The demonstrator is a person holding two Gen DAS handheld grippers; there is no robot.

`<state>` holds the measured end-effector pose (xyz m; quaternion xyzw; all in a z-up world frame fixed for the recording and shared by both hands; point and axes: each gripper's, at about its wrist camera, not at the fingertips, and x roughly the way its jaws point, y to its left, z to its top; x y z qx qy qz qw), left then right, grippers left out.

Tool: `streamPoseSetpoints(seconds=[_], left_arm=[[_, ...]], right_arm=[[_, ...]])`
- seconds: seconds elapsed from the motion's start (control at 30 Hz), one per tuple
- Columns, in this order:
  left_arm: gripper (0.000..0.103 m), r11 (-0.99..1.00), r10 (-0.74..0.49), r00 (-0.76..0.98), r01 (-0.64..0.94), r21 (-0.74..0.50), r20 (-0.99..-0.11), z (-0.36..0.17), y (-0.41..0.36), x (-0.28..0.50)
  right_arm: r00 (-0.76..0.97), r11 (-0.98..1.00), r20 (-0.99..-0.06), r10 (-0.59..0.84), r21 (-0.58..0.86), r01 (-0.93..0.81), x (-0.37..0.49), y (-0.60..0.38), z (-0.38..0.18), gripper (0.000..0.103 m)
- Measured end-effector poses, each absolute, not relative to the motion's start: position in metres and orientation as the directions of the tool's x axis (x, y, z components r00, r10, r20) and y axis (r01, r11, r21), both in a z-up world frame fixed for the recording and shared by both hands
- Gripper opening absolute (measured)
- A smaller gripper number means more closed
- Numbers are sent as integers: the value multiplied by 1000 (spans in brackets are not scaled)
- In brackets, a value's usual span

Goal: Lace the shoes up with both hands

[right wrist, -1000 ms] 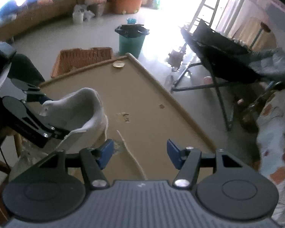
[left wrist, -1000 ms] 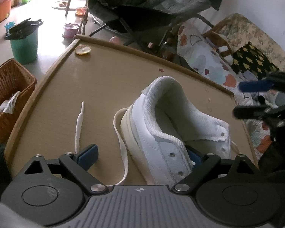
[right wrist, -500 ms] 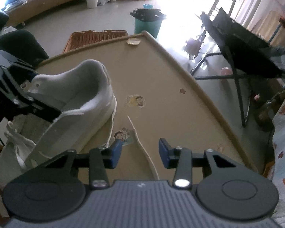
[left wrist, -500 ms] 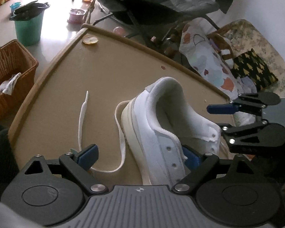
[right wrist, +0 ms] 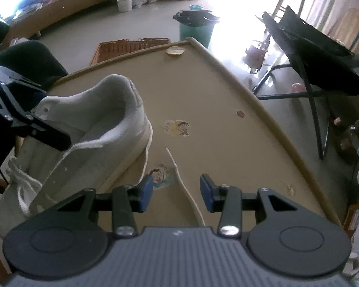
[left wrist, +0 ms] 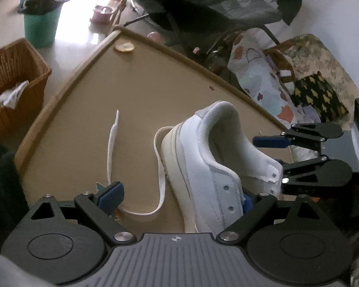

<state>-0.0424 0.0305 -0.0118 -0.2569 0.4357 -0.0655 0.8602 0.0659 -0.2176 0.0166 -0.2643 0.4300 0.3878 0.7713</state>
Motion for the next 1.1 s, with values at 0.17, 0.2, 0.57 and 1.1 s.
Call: streamPoseSetpoints(seconds=[0.17, 0.2, 0.57, 1.1], left_arm=[[94, 859, -340, 610, -108, -500, -716, -15, 29, -40], [94, 859, -341, 610, -107, -501, -715, -16, 29, -40], [94, 855, -351, 605, -104, -509, -714, -16, 31, -35], [94, 844, -375, 635, -67, -532, -675, -1, 31, -39]], right_arm=[[308, 531, -894, 326, -96, -842, 77, -198, 2, 38], [299, 528, -900, 319, -93, -844, 79, -196, 0, 36], [234, 574, -907, 351, 11, -819, 87, -196, -3, 1], [546, 709, -742, 390, -137, -692, -14, -244, 61, 0]])
